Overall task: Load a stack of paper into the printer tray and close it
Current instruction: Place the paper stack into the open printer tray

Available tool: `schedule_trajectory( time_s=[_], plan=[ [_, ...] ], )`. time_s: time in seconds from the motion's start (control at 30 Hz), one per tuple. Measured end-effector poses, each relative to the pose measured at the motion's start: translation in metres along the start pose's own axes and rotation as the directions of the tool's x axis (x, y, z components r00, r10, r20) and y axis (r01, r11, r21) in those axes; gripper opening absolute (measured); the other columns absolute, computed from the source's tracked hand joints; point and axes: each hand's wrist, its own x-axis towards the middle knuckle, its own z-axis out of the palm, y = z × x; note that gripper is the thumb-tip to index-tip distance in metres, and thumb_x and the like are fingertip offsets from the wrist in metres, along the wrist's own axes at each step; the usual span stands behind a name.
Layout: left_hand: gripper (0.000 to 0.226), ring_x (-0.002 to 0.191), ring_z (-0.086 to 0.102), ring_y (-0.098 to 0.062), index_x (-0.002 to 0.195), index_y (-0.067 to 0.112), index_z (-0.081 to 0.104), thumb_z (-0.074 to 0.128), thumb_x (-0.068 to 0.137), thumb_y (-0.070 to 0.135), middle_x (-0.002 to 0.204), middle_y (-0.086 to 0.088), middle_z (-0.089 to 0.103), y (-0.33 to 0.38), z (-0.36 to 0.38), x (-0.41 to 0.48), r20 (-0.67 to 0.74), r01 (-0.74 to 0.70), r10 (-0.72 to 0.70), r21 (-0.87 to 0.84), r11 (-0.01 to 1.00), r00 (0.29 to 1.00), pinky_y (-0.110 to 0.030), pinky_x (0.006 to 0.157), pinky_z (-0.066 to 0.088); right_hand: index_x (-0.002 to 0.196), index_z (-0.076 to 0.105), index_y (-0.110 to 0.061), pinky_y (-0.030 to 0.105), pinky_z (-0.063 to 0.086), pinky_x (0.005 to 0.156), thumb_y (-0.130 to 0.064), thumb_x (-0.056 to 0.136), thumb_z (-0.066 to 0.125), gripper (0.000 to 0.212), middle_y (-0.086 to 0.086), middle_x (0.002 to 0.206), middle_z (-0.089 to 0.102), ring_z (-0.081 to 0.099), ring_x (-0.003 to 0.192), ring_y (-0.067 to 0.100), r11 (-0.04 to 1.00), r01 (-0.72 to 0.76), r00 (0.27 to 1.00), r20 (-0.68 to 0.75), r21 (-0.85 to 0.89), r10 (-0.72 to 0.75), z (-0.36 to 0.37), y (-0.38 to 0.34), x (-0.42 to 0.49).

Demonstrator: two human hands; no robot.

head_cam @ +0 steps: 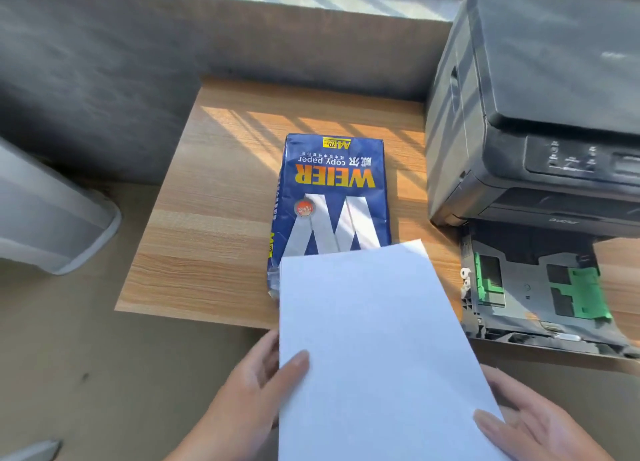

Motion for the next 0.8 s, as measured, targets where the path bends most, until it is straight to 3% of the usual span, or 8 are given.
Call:
schedule_trajectory(
  time_s=[0.07,0.17,0.23,0.3,0.33,0.47,0.57,0.8],
  plan=[
    [0.062,0.115,0.068,-0.025,0.138,0.02,0.052,0.069,0.079,0.025,0.124,-0.004,0.073,-0.002,0.009,-0.012,-0.06,-0.036,0.035,-0.019,0.999,0.998,-0.038,0.093,0.058,0.125,0.065,-0.006,0.035,0.064,0.072,-0.026,0.024,0.104,0.11,0.029,0.117,0.073,0.074,0.1,0.045,0.999,-0.014,1.0,-0.004,0.037,0.014,0.004,0.0,-0.006],
    [0.072,0.109,0.071,-0.019,0.144,0.043,0.033,0.071,0.086,0.022,0.12,0.004,0.074,0.005,0.014,-0.01,-0.272,-0.142,0.133,-0.013,0.99,0.953,-0.044,0.09,0.058,0.128,0.062,-0.012,0.035,0.064,0.073,-0.034,0.031,0.103,0.107,0.025,0.118,0.075,0.075,0.101,0.04,0.999,0.043,0.999,-0.028,0.011,-0.042,0.016,-0.004,0.006],
    [0.067,0.11,0.07,-0.02,0.146,0.045,0.032,0.059,0.097,0.008,0.124,0.007,0.072,0.013,0.014,0.003,-0.323,-0.18,0.171,0.004,0.984,0.931,-0.051,0.099,0.052,0.131,0.059,-0.018,0.042,0.064,0.08,-0.033,0.059,0.094,0.081,0.021,0.115,0.077,0.075,0.1,0.039,0.99,0.128,0.988,-0.074,-0.064,-0.133,0.022,-0.012,0.027],
    [0.059,0.116,0.066,-0.017,0.145,0.038,0.041,0.051,0.099,0.003,0.13,0.011,0.068,0.017,0.014,0.025,-0.345,-0.2,0.205,0.05,0.979,0.916,-0.053,0.106,0.046,0.131,0.059,-0.023,0.05,0.06,0.089,-0.015,0.091,0.067,0.041,0.014,0.112,0.079,0.075,0.101,0.038,0.97,0.202,0.965,-0.143,-0.132,-0.221,0.026,-0.023,0.052],
    [0.056,0.118,0.065,-0.015,0.144,0.036,0.044,0.05,0.099,0.002,0.13,0.013,0.067,0.018,0.015,0.035,-0.363,-0.207,0.22,0.073,0.976,0.905,-0.052,0.108,0.045,0.131,0.058,-0.025,0.051,0.06,0.09,-0.009,0.098,0.056,0.036,0.011,0.111,0.08,0.076,0.101,0.036,0.964,0.203,0.957,-0.174,-0.171,-0.233,0.026,-0.028,0.063],
    [0.054,0.128,0.057,-0.01,0.142,0.035,0.047,0.052,0.097,0.006,0.143,0.015,0.056,0.022,0.025,0.061,-0.389,-0.259,0.309,0.177,0.95,0.868,-0.05,0.111,0.043,0.134,0.058,-0.022,0.035,0.064,0.075,-0.004,0.102,0.047,0.038,0.006,0.115,0.079,0.078,0.097,0.028,0.952,0.22,0.937,-0.226,-0.211,-0.266,0.017,-0.042,0.084],
    [0.055,0.126,0.058,-0.008,0.145,0.033,0.044,0.052,0.097,0.006,0.142,0.015,0.058,0.018,0.041,0.067,-0.377,-0.267,0.317,0.18,0.947,0.87,-0.048,0.11,0.045,0.128,0.059,-0.026,0.031,0.064,0.075,-0.005,0.103,0.047,0.035,-0.001,0.118,0.076,0.076,0.102,0.025,0.951,0.219,0.933,-0.239,-0.218,-0.269,-0.003,-0.039,0.076],
    [0.055,0.116,0.065,-0.008,0.146,0.023,0.042,0.052,0.097,0.0,0.129,0.014,0.067,-0.018,0.127,0.063,-0.305,-0.246,0.312,0.235,0.94,0.9,-0.045,0.106,0.048,0.133,0.05,-0.041,0.05,0.06,0.088,-0.004,0.099,0.049,0.051,-0.006,0.112,0.08,0.076,0.101,0.028,0.934,0.221,0.919,-0.261,-0.281,-0.296,-0.092,-0.013,0.032]
  ],
)
